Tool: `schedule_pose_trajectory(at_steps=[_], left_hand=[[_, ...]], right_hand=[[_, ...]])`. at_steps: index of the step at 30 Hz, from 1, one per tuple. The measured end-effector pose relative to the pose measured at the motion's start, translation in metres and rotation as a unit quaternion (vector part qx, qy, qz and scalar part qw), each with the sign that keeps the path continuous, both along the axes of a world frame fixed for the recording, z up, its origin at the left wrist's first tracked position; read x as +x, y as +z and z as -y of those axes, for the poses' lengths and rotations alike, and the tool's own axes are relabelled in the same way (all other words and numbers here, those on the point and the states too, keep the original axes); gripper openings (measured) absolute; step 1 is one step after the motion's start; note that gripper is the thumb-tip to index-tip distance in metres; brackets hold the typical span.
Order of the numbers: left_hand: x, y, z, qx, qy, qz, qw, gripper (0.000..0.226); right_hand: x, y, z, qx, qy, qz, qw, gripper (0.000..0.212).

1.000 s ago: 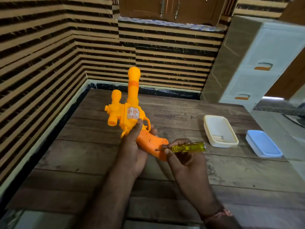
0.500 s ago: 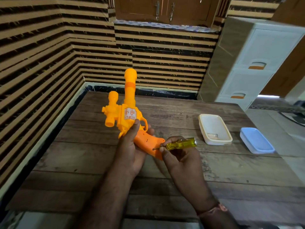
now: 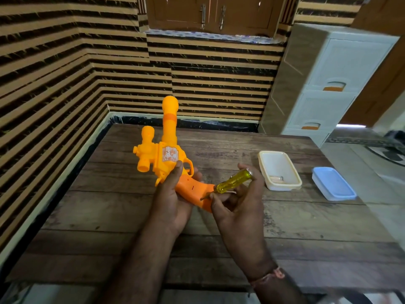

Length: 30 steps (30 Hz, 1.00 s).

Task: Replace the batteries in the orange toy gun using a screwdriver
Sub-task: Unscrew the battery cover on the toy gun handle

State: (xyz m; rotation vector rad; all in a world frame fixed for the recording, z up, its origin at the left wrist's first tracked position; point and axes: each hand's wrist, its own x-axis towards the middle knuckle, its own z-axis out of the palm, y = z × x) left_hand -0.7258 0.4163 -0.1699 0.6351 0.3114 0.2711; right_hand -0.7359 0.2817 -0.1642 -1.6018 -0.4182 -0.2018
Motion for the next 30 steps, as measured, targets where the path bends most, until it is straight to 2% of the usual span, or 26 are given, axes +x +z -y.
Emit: schedule_pose_trajectory(at_steps=[4,7,10,13,15,17,19,22,25,30], left_hand=[[-0.001,-0.001,0.001,-0.009,-0.011,0.005,1.000,0.040],[-0.001,-0.001,0.002,-0.011,-0.017,0.000,1.000,0.049],[0.000,-0.006,0.000,0.007,-0.014,-0.020,1.000,0.057],[0.000,-0.008,-0.001,0.016,-0.012,-0.026,0.999,0.062],[0.000,-0.008,-0.001,0.017,0.003,-0.031,0.999,0.055],[0.002,-0.008,0.000,0.018,0.019,-0.035,0.999,0.047],[0.002,-0.007,0.000,0.019,0.029,-0.039,0.999,0.044],[0.002,-0.006,0.000,0.026,0.031,-0.043,0.998,0.038],[0.002,-0.006,0.000,0.020,0.030,-0.040,0.999,0.034],[0.003,-0.005,-0.001,0.024,0.032,-0.034,0.999,0.056]], right_hand=[[-0.001,0.001,0.000,-0.001,-0.007,0.025,1.000,0.091],[-0.001,0.001,0.001,-0.025,-0.010,0.056,0.998,0.100],[0.003,0.005,0.004,-0.060,-0.006,0.085,0.995,0.090],[0.006,0.013,0.006,-0.049,-0.010,0.087,0.995,0.061],[0.010,0.015,0.008,-0.017,-0.037,0.089,0.995,0.040],[0.014,0.015,0.011,-0.006,-0.075,0.101,0.992,0.029],[0.017,0.014,0.014,0.008,-0.083,0.090,0.992,0.025],[0.017,0.015,0.015,0.002,-0.078,0.081,0.994,0.035],[0.018,0.017,0.016,0.005,-0.064,0.082,0.995,0.033],[0.014,0.019,0.013,0.013,-0.032,0.090,0.995,0.030]])
